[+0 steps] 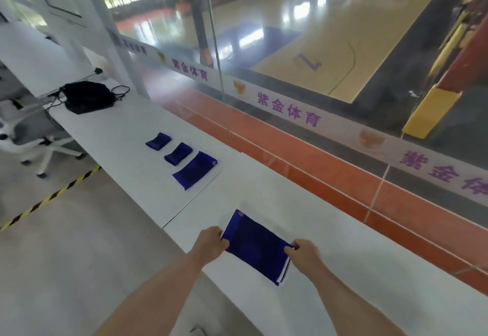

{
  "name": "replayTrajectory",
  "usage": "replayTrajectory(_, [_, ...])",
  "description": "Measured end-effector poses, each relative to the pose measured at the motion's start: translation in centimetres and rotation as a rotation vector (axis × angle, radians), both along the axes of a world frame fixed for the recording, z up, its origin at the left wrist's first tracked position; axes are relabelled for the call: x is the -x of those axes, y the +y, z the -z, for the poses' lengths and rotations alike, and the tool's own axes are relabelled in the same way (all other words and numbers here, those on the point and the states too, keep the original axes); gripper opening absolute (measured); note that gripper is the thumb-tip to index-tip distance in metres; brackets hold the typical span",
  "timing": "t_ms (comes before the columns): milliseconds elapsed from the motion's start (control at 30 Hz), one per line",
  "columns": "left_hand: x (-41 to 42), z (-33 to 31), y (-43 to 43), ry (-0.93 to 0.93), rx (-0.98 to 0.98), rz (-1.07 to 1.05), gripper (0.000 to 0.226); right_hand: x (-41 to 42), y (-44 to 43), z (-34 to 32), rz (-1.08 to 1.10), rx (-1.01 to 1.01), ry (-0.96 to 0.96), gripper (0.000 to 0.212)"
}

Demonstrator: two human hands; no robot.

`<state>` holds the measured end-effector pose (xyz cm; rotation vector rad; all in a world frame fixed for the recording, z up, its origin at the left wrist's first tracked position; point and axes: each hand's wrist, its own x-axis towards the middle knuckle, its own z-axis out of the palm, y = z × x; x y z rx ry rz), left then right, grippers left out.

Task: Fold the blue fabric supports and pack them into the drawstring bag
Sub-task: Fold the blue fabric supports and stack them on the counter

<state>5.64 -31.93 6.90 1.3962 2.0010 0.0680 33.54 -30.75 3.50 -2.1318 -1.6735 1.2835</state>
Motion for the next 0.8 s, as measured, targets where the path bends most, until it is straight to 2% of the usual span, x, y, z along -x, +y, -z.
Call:
replayTrajectory(200, [11.6,0.9,3.0,-0.083,-0.02,-0.029,0.024,11.1,2.2,0.1,0.066,0.03,0.022,0.013])
replayTrajectory(367, [18.0,1.6,6.2,-0.111,-0.008,-0.001,0.029,17.8,3.9,-0.3,0.132,0.035,0.033,0.015])
replayTrajectory(467, [19.9,2.2,8.2,-0.144,0.005,0.006,0.028,19.8,5.3,0.6,0.14,0.064,0.008,0.012])
replayTrajectory(567, [21.0,3.5,10.4,-0.163,0.047,0.02,0.026,21.0,7.1,1.7,0.172,0.11,0.032,0.019])
replayTrajectory(800, [21.9,4.8,16.5,-0.068,0.106,0.086,0.029,22.0,13.7,3.8,0.222,0.189,0.138,0.023])
